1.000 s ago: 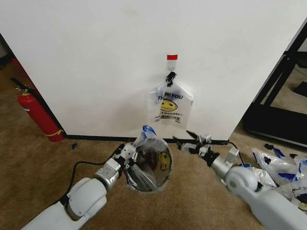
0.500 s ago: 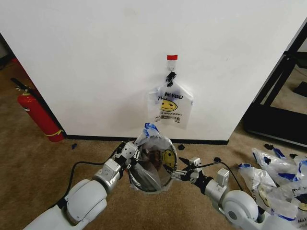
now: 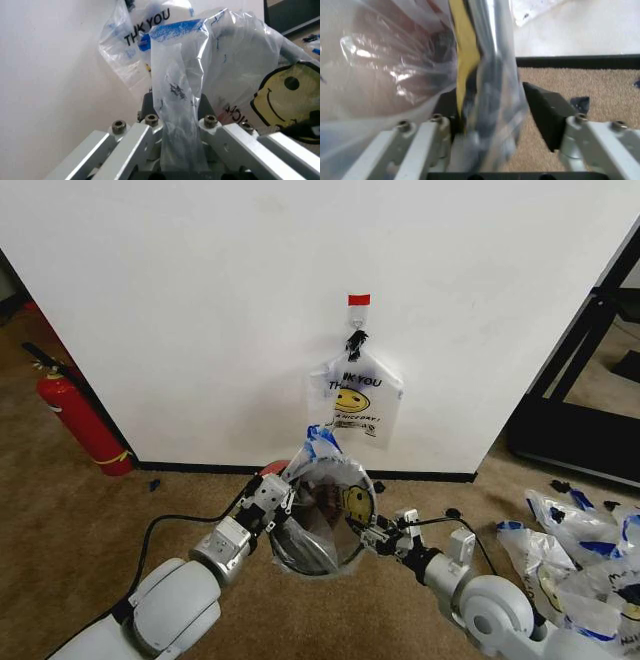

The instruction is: Pick up the garbage bag from the wall and place it over the trash bin.

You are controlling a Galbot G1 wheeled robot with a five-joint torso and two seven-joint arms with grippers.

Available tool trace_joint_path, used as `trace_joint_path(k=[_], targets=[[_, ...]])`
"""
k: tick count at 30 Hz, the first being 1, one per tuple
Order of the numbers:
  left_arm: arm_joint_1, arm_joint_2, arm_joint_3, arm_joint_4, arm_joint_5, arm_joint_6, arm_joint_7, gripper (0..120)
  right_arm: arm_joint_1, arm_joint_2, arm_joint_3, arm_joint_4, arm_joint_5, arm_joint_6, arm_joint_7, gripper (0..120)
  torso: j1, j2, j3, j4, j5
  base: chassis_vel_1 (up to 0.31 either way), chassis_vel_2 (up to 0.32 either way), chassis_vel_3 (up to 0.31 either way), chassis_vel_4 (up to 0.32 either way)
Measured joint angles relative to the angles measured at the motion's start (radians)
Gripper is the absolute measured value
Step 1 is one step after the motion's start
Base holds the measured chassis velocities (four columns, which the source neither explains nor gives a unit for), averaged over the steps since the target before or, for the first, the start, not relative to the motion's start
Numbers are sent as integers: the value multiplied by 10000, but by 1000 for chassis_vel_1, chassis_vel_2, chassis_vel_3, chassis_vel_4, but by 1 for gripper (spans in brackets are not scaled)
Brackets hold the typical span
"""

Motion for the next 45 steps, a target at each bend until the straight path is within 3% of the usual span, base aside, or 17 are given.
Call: trace_joint_path(k=[12, 17, 24, 26, 31, 38, 43, 45], targets=[[-42, -18, 268, 564, 410, -476, -66, 4, 170, 245, -439, 114, -5, 673, 774, 0, 0, 0, 0, 0, 0, 0, 0, 0, 0], [-52, -15, 311, 699, 442, -747, -140, 13, 185, 411, -689, 273, -253, 975, 1458, 0, 0, 0, 0, 0, 1, 0, 0, 0, 0], [137, 141, 324, 450, 428, -1078, 258, 43, 285, 1094, -1061, 290, -521, 1378, 3259, 0, 0, 0, 0, -1, -3, 0, 0, 0, 0], [203, 191, 282, 302, 387, -1015, 437, 46, 319, 1228, -1093, 217, -526, 1448, 3456, 0, 0, 0, 0, 0, 0, 0, 0, 0, 0], [369, 280, 124, -192, 206, -738, 640, 68, 373, 1744, -1156, -113, -565, 1787, 3807, 0, 0, 0, 0, 0, 0, 0, 0, 0, 0], [502, 312, -62, -264, 34, -677, 316, 89, 261, 2004, -1048, -239, -401, 2003, 3864, 0, 0, 0, 0, 0, 0, 0, 0, 0, 0], [952, 98, -354, 2, -1639, -558, -1059, 100, -13, 2418, -670, -184, 20, 2155, 4137, 0, 0, 0, 0, 0, -1, 0, 0, 0, 0], [1308, -47, -703, 98, -3073, -625, -1435, 100, -209, 2642, -334, -182, 114, 2286, 4163, 0, 0, 0, 0, 0, -1, 0, 0, 0, 0]])
